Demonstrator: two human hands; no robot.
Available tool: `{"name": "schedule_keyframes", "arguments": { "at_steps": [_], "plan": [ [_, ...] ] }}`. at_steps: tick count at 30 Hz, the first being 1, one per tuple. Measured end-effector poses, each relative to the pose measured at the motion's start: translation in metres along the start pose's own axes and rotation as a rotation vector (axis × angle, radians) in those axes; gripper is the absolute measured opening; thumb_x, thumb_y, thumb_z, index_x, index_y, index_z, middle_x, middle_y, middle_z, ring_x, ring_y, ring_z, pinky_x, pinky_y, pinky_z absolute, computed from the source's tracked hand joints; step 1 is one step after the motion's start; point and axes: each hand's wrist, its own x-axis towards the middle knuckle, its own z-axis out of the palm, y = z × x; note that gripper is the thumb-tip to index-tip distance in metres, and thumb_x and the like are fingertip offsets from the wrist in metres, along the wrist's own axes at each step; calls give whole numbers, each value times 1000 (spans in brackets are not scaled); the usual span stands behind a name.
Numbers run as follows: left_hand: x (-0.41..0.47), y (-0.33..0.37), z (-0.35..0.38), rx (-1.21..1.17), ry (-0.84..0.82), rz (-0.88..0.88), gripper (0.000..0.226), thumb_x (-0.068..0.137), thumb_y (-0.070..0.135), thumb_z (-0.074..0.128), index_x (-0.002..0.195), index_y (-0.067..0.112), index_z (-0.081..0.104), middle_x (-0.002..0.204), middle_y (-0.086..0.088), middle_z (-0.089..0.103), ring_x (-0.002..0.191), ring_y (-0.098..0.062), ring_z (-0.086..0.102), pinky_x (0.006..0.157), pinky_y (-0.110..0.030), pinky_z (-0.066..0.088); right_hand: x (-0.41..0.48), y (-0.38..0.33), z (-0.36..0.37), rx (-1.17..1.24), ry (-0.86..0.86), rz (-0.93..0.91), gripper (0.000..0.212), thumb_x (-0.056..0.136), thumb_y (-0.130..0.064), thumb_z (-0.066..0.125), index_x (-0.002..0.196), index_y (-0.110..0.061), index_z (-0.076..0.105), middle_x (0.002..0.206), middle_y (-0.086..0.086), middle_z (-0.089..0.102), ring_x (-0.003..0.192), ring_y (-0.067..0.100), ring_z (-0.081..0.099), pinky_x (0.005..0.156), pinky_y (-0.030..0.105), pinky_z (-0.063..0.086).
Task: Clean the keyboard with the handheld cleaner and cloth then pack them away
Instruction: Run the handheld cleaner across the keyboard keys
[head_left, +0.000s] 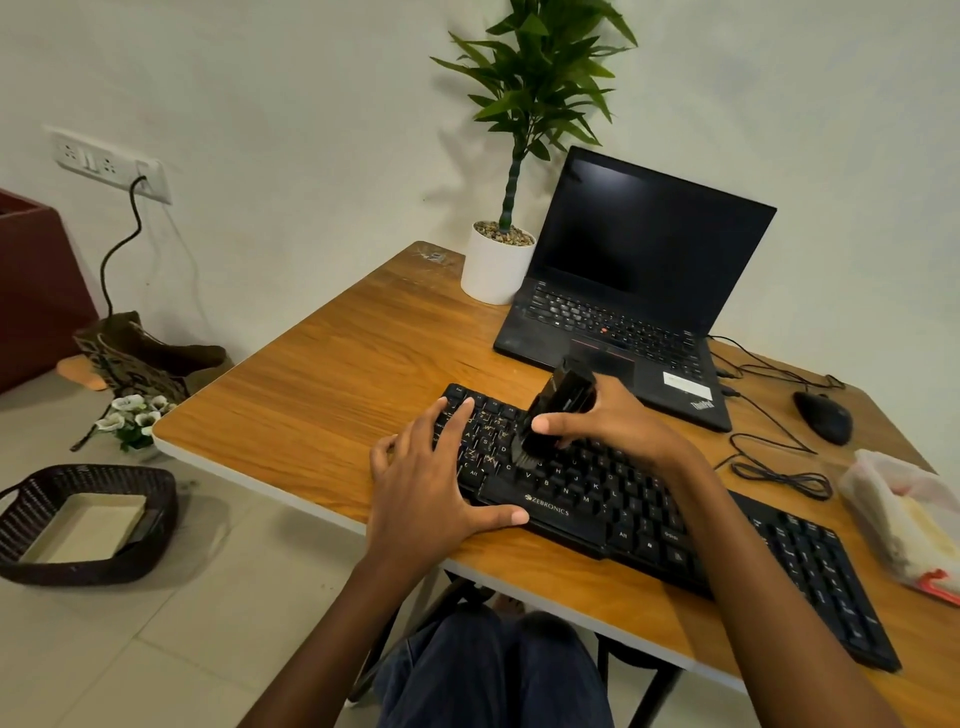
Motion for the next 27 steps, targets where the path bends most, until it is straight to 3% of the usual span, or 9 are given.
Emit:
{"name": "schedule_keyframes", "arguments": {
  "at_steps": [3, 7, 10, 12, 17, 21, 25, 27],
  "plan": [
    [0, 0, 0, 1, -2, 4, 127, 41, 102, 11, 147, 32, 18, 152, 0, 25, 136, -18, 28, 106, -43, 20, 10, 8, -7, 33, 90, 30, 46, 65, -27, 78, 101, -9, 55, 94, 9, 69, 84, 26, 69, 73, 36, 58],
    [-1, 0, 0, -1, 5, 4, 126, 42, 102, 12, 147, 32, 19, 151, 0, 27, 135, -19, 30, 105, -44, 22, 25, 14, -3, -129, 313, -15, 49, 65, -35, 81, 101, -17, 53, 92, 0, 67, 78, 17, 67, 70, 29, 56],
    [-1, 1, 0, 0, -4, 3, 128, 41, 102, 9, 147, 32, 18, 151, 1, 26, 135, -19, 29, 105, -43, 21, 20, 10, 0, 1, 204, -10, 40, 69, -22, 79, 98, -17, 52, 92, 3, 66, 76, 17, 68, 64, 24, 56],
    [-1, 1, -1, -6, 9, 0, 128, 40, 102, 9, 147, 32, 19, 151, 0, 27, 135, -19, 30, 105, -44, 21, 18, 9, -5, 59, 100, 3, 38, 71, -20, 77, 100, -14, 53, 94, 9, 67, 80, 24, 69, 68, 30, 58],
    [0, 1, 0, -9, 13, -1, 128, 41, 102, 11, 147, 30, 23, 150, -1, 30, 134, -20, 32, 103, -44, 24, 27, 10, 2, -97, 253, -26, 45, 68, -32, 79, 100, -17, 51, 93, 2, 66, 74, 14, 68, 62, 21, 54],
    [0, 1, -2, 5, -9, -2, 130, 38, 102, 8, 148, 32, 15, 152, 1, 24, 136, -18, 26, 106, -42, 20, 29, 7, 4, 28, 140, -22, 47, 71, -26, 77, 107, -10, 51, 97, 9, 66, 76, 21, 69, 65, 30, 58],
    [0, 1, -1, 7, -9, 1, 130, 40, 102, 10, 148, 30, 17, 151, 0, 26, 136, -19, 28, 105, -42, 21, 40, -1, 13, -130, 234, -64, 50, 69, -35, 78, 105, -13, 50, 94, 3, 64, 74, 17, 67, 60, 26, 56],
    [0, 1, -1, 4, 0, 9, 129, 41, 102, 12, 147, 29, 20, 151, -1, 28, 135, -20, 30, 104, -43, 22, 42, -4, 17, -112, 172, -61, 50, 70, -32, 78, 106, -15, 48, 93, 1, 63, 76, 20, 68, 64, 29, 58]
  ]
}}
